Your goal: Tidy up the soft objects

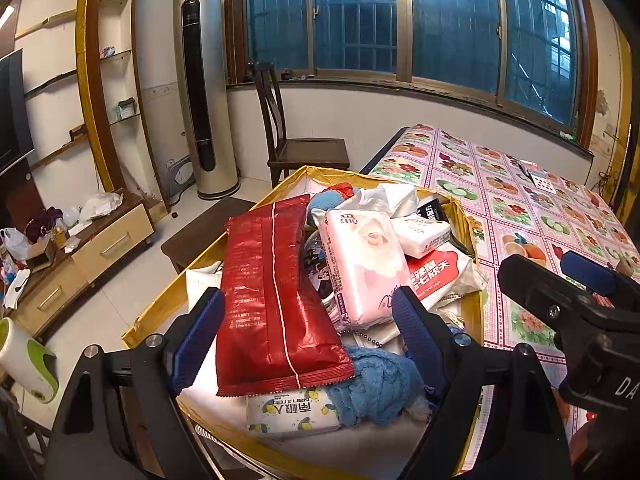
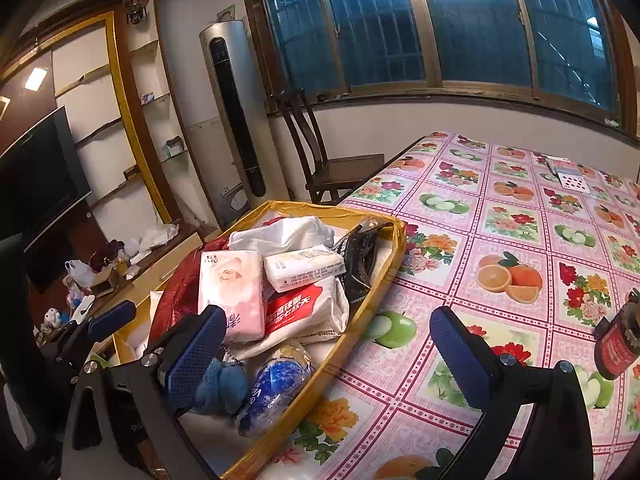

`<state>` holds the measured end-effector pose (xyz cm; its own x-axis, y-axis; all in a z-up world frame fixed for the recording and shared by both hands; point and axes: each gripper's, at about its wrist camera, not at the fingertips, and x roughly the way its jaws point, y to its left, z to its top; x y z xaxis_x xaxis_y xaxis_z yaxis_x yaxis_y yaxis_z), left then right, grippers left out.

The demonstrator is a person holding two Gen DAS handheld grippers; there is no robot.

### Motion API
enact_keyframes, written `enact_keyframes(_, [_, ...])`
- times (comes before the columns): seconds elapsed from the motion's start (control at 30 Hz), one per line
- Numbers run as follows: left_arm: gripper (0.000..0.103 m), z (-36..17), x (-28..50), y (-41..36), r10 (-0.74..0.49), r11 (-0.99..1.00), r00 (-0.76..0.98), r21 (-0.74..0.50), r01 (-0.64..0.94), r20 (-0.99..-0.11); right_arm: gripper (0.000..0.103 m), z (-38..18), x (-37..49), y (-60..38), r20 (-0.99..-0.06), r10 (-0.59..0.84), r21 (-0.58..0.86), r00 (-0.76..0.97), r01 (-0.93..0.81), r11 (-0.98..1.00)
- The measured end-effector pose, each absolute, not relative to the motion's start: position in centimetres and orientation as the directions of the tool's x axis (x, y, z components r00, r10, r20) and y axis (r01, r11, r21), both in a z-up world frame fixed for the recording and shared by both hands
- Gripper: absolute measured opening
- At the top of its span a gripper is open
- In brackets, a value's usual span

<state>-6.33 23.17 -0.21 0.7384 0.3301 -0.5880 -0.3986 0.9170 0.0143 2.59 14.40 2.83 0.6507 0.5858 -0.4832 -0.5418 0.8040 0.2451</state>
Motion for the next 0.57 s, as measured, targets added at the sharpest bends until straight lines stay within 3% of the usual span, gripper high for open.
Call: enact_keyframes(0.57, [0.086,-0.28,-6.6,23.41,0.343,0.913,0.741,0.018,-0.408,-0.578,0.103,2.76,2.28,14.56,-0.487,0.583,0.23,0.65,-0.548,0.804])
